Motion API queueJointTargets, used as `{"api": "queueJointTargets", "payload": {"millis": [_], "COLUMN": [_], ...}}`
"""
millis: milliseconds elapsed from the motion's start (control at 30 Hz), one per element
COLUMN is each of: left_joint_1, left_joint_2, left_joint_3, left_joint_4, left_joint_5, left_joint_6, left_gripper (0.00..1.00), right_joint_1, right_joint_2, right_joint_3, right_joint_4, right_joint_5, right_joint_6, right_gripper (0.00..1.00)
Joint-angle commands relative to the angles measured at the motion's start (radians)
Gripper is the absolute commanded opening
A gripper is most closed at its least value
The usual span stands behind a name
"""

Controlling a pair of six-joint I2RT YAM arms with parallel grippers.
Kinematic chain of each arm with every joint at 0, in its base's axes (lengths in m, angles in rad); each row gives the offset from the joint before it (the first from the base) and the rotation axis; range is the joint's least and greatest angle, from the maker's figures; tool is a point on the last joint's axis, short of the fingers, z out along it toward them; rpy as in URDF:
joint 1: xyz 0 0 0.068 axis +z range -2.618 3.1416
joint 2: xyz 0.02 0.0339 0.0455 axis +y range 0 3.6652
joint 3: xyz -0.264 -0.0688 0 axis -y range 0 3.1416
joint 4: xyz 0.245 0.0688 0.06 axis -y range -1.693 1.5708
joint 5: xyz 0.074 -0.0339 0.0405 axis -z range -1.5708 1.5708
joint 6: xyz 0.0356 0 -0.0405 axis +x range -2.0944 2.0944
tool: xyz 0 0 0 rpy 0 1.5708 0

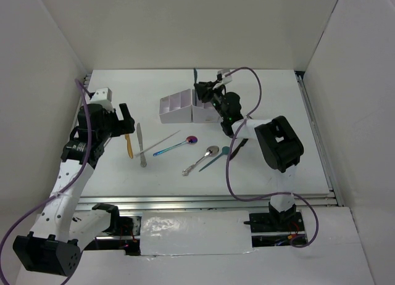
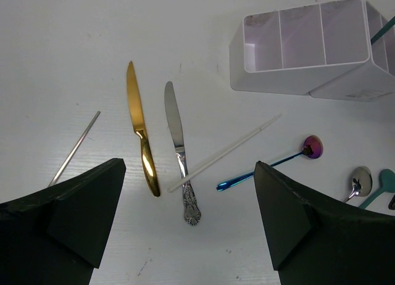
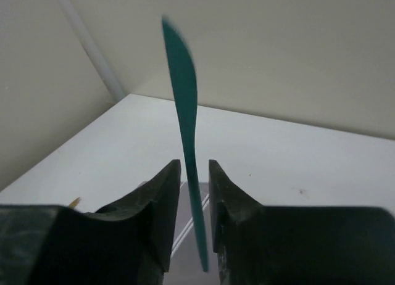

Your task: Sort the eating utensils into containers

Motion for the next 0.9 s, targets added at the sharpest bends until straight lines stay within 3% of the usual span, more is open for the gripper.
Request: {"api": "queueJointTargets", "payload": {"millis": [0, 133, 233, 333, 400, 433, 600, 733, 867], "left_joint_1": [0.001, 0.001, 0.001, 0.001, 0.001, 0.002, -0.002, -0.005, -0.005], "left_joint_2": [-0.027, -0.027, -0.014, 0.009, 0.024, 0.035, 0.099, 0.089, 0.059], "left_joint_3": [0.035, 0.035, 0.055, 0.097, 0.116, 0.120, 0.179, 0.155, 0.130], "left_joint_4": [0.014, 0.023, 0.014, -0.030, -0.050, -0.052, -0.145, -0.149, -0.113], "left_joint_5": [-0.005, 0.012, -0.014, -0.051, -0.054, -0.054, -0.082, -0.097, -0.070], "left_joint_6": [0.011, 0.000, -0.027, -0.041, -0.042, -0.041, -0.043, -0.046, -0.056], "left_gripper": [0.99, 0.99, 0.99, 0.99, 0.99, 0.99, 0.99, 0.99, 0.99], "right_joint_1": [0.010, 0.010, 0.002, -0.015, -0.041, -0.051, -0.096, -0.263, -0.354], "right_joint_2": [-0.051, -0.159, -0.294, -0.454, -0.529, -0.586, -0.712, -0.699, -0.498], "right_joint_3": [-0.018, -0.036, -0.044, -0.047, -0.032, 0.009, -0.033, -0.044, 0.083], "right_joint_4": [0.057, 0.002, -0.125, -0.335, -0.580, -0.780, -1.061, -1.345, -1.598], "right_joint_5": [0.017, 0.061, 0.125, 0.207, 0.230, 0.237, 0.363, 0.248, 0.210], "right_joint_6": [-0.010, -0.063, -0.108, -0.107, -0.043, -0.015, 0.067, 0.122, 0.111], "right_gripper": [0.38, 0.58, 0.60, 0.60, 0.60, 0.60, 0.63, 0.62, 0.64]}}
